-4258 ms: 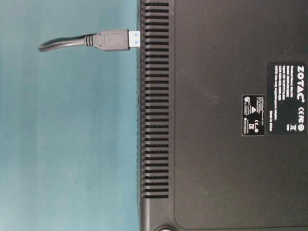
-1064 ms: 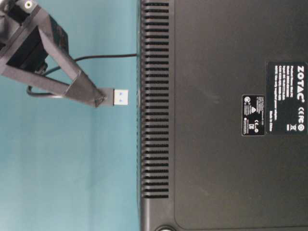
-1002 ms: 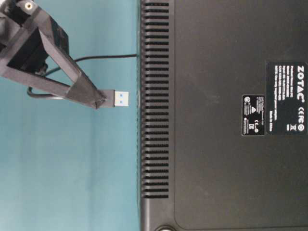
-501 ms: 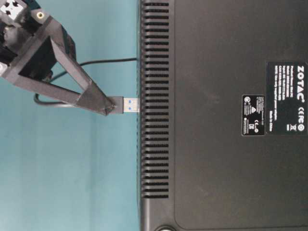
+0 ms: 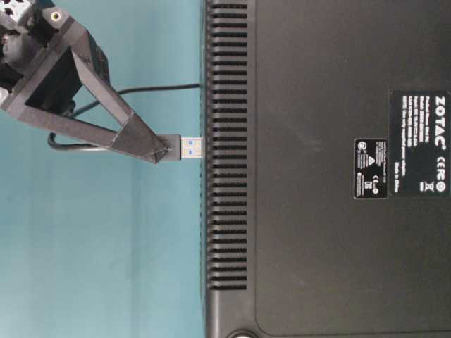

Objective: Insert the USB into the PC box with both arms.
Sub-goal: 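Carry the plug left with the right gripper to the blue USB ports, then push the USB plug down into a blue USB port with the right gripper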

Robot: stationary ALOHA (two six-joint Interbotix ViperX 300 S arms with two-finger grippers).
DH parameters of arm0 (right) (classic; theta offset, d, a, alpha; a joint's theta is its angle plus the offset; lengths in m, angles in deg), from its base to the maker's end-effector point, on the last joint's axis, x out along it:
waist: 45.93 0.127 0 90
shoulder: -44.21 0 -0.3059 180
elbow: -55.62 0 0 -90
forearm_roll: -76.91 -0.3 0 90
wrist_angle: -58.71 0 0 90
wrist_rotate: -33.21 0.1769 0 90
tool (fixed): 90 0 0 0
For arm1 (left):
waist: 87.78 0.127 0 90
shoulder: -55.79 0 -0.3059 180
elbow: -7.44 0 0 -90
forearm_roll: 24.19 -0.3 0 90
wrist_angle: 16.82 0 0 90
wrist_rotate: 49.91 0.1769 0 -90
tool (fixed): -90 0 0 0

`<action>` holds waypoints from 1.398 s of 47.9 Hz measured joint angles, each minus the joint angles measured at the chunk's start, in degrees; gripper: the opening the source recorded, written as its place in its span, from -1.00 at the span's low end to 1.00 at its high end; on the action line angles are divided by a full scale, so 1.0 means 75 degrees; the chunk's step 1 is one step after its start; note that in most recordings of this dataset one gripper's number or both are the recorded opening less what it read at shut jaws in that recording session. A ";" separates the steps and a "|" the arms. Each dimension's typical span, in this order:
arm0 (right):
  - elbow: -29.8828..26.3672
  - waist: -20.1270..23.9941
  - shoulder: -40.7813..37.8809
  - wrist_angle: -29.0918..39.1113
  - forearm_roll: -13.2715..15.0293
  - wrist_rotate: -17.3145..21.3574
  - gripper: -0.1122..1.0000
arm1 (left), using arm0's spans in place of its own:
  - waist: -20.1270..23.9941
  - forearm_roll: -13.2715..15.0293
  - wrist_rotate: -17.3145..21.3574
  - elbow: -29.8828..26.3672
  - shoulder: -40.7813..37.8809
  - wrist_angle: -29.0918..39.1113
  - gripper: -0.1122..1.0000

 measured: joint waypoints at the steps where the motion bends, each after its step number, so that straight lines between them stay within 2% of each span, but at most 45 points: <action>1: 0.0000 0.0012 0.0000 0.0000 0.0000 0.0012 -0.63 | -0.0012 0.0000 0.0000 0.0000 0.0000 0.0000 -0.80; 67: -0.0129 0.0211 -0.0129 0.0305 -0.0047 0.0012 -0.63 | -0.0012 0.0000 -0.0012 0.0000 0.0012 0.0000 -0.80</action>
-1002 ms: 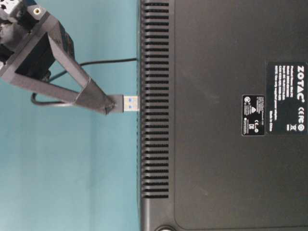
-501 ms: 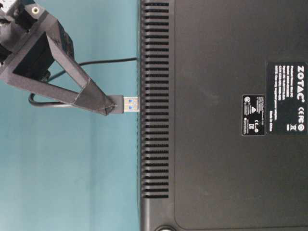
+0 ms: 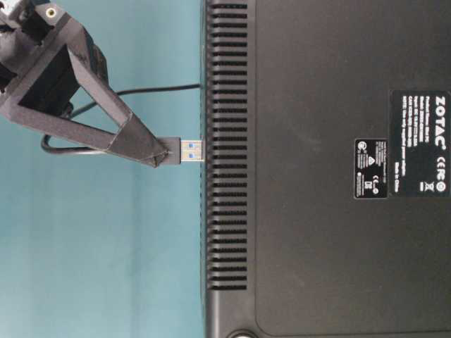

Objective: Insert the USB into the PC box with both arms.
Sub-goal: 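Push the USB plug down into a blue USB port with the right gripper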

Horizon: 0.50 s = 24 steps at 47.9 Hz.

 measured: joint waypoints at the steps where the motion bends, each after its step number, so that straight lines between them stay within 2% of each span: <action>1: 0.0000 0.0012 -0.0012 0.0012 -0.0012 -0.0012 -0.63 | 0.0012 0.0000 0.0000 0.0000 0.0000 -0.0012 -0.80; 24: 0.0023 0.0047 -0.0094 0.0059 -0.0047 0.0000 -0.63 | 0.0012 0.0000 0.0000 0.0012 0.0023 0.0000 -0.80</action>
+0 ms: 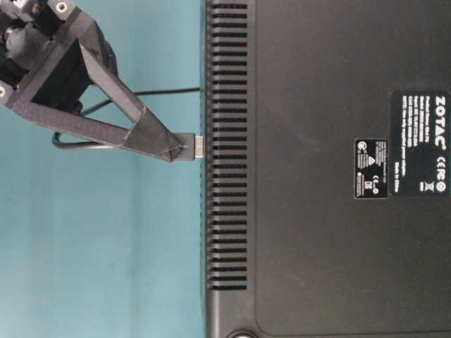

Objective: Insert the USB into the PC box with both arms.
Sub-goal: 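Push the USB plug down into a blue USB port with the right gripper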

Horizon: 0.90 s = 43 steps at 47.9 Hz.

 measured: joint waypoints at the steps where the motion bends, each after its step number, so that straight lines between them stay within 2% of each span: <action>1: 0.0000 0.0012 0.0012 0.0000 -0.0012 0.0000 -0.63 | 0.0000 0.0000 0.0000 0.0000 -0.0012 0.0000 -0.80; 43: 0.0012 -0.0094 0.0000 -0.0047 -0.0094 -0.0012 -0.63 | 0.0000 0.0000 -0.0141 0.0047 0.0035 -0.0012 -0.80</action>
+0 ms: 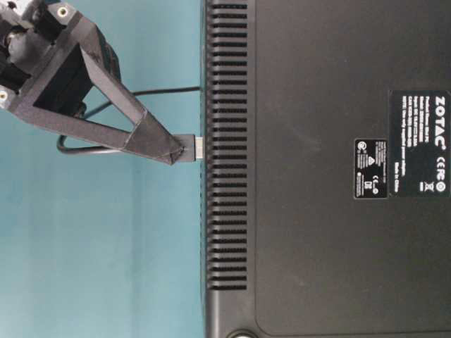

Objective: Insert the USB into the PC box with both arms.
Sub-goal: 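Push the USB plug down into a blue USB port with the right gripper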

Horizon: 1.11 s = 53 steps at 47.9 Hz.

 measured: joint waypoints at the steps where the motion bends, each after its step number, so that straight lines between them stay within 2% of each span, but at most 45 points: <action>1: 0.0000 0.0012 0.0000 0.0000 0.0000 0.0000 -0.63 | 0.0000 0.0000 0.0000 0.0000 0.0000 0.0000 -0.80; 22: -0.0070 0.0047 -0.0047 0.0035 -0.0117 0.0000 -0.63 | 0.0000 0.0000 0.0000 0.0023 0.0012 0.0000 -0.80; 42: -0.0082 -0.0047 -0.0047 0.0047 0.0047 0.0000 -0.63 | 0.0000 0.0000 -0.0070 0.0047 0.0023 0.0000 -0.80; 53: -0.0082 0.0129 -0.0047 0.0059 0.0070 0.0012 -0.63 | 0.0000 0.0000 -0.0070 0.0047 0.0035 0.0000 -0.80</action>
